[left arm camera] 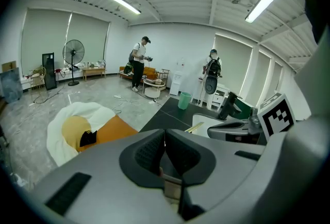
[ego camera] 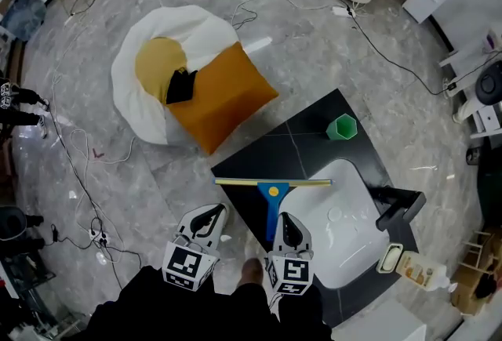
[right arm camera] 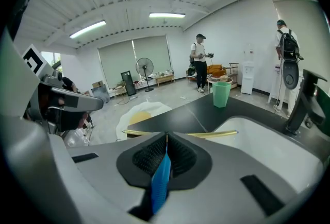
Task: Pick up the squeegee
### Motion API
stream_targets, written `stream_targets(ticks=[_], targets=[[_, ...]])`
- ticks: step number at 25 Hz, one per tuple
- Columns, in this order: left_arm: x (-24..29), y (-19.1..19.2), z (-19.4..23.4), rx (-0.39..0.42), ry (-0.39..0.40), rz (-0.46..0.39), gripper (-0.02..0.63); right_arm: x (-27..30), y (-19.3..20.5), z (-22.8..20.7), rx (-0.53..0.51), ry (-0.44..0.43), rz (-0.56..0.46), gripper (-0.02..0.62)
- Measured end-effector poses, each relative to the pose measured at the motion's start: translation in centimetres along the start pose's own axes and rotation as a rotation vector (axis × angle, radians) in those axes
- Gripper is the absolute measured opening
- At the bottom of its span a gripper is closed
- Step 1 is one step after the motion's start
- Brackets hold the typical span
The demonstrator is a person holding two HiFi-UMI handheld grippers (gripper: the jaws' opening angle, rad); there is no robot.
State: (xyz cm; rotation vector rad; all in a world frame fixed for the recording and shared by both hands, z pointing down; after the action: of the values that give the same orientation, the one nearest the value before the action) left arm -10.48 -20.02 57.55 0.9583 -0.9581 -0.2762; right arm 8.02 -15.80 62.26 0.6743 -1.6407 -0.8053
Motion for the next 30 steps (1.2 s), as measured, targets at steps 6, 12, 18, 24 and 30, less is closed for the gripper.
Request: stream_targets(ticks=[6, 12, 18, 24, 30], targets=[[0.7, 0.1, 0.8, -0.010, -0.003, 0.003, 0.025, 2.3, 1.0, -0.3, 0.022, 0.002, 0.061, 0.188], [1.3, 0.5, 1.3, -0.029, 0.000, 0.021, 0.025, 4.6, 2.7, -0.1, 0.021, -0.005, 0.165, 0.285], [1.7, 1.0, 2.0, -0.052, -0.007, 0.032, 0.025, 5.9, 3.7, 0.0, 0.013, 0.018, 0.220, 0.291], [2.1, 1.5, 2.7, -0.071, -0.015, 0.045, 0.025, 6.8, 4.1, 0.1, 0.015, 0.015, 0.254, 0.250], [2.2, 2.1, 3.4, -0.088, -0.024, 0.049, 0.025, 7.1, 4.5, 0.3, 0.003, 0.028, 0.275, 0.216]])
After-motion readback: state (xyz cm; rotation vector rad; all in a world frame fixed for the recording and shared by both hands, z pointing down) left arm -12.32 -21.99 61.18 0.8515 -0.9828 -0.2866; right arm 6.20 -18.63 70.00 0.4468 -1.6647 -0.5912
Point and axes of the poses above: the fingertips, and each gripper's own axes: x forward along the fingers, z to its left, y out of its underside, the point moved 6 cm from there along -x, backward along the fingers, and after that the axes turned 2 degrees about -x, right-handed, at the moved point
